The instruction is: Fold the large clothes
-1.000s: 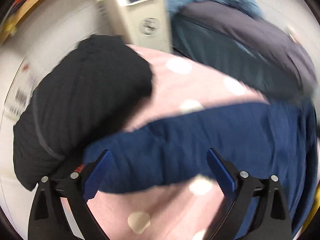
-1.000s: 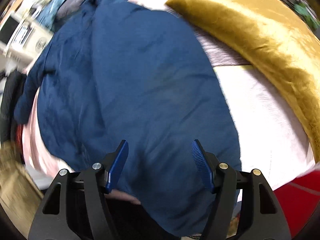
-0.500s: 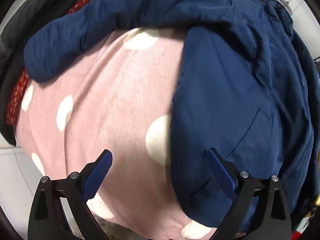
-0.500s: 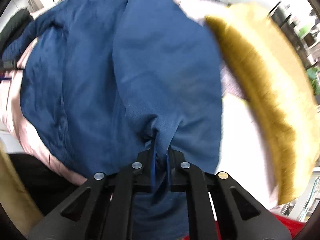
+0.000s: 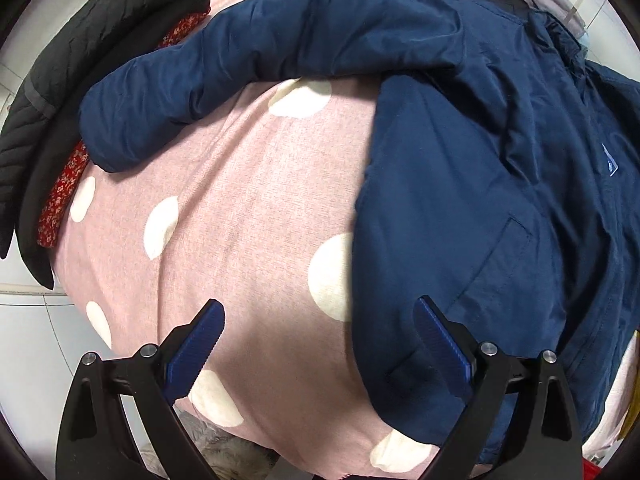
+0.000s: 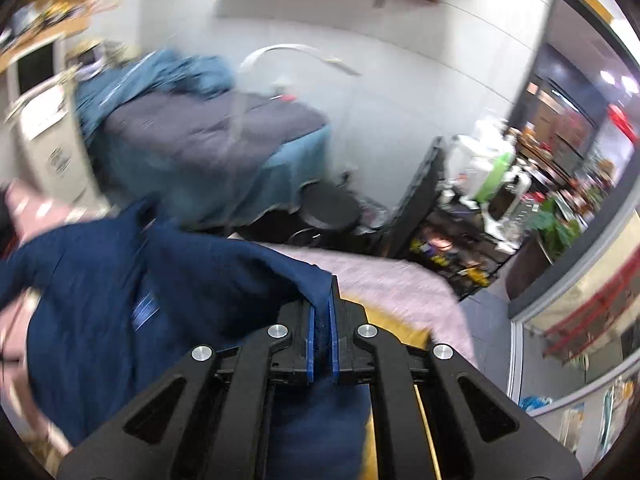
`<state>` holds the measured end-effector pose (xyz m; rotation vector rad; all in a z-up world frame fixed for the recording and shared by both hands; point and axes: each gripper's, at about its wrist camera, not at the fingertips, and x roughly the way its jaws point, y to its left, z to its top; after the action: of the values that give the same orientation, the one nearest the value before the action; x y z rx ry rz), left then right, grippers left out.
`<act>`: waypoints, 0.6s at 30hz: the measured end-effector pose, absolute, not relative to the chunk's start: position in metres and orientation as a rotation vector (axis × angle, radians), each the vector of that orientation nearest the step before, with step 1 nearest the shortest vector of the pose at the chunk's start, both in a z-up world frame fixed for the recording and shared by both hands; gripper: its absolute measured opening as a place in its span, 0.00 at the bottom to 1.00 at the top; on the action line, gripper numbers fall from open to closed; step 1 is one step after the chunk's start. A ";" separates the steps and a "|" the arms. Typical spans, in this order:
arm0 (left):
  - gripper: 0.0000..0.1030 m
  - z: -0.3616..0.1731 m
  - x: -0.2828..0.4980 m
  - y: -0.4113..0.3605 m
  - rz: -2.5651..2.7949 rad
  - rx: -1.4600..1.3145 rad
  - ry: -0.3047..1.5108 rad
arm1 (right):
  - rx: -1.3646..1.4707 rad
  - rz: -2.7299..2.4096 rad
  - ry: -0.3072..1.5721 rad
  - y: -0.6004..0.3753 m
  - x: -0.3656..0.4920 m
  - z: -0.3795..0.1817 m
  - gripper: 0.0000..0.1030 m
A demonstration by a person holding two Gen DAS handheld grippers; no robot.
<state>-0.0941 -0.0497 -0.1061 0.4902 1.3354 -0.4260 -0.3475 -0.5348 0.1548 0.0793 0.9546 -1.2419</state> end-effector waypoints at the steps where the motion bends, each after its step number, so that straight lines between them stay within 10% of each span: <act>1: 0.91 -0.102 -0.097 -0.050 -0.424 0.488 1.331 | 0.125 -1.284 0.952 -0.568 -0.355 0.154 0.05; 9: 0.91 -0.105 -0.106 -0.030 -0.364 0.446 1.347 | 0.549 -1.557 0.999 -0.712 -0.438 0.042 0.07; 13: 0.91 -0.112 -0.110 -0.009 -0.332 0.433 1.372 | 0.642 -1.606 0.879 -0.698 -0.449 0.019 0.66; 18: 0.91 -0.125 -0.106 0.017 -0.289 0.376 1.419 | 0.533 -1.507 0.787 -0.643 -0.421 0.034 0.67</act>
<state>-0.1059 0.0171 -0.1247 0.3757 1.4192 -0.2890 -0.4209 -0.6430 0.0337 0.5332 0.7874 -1.5065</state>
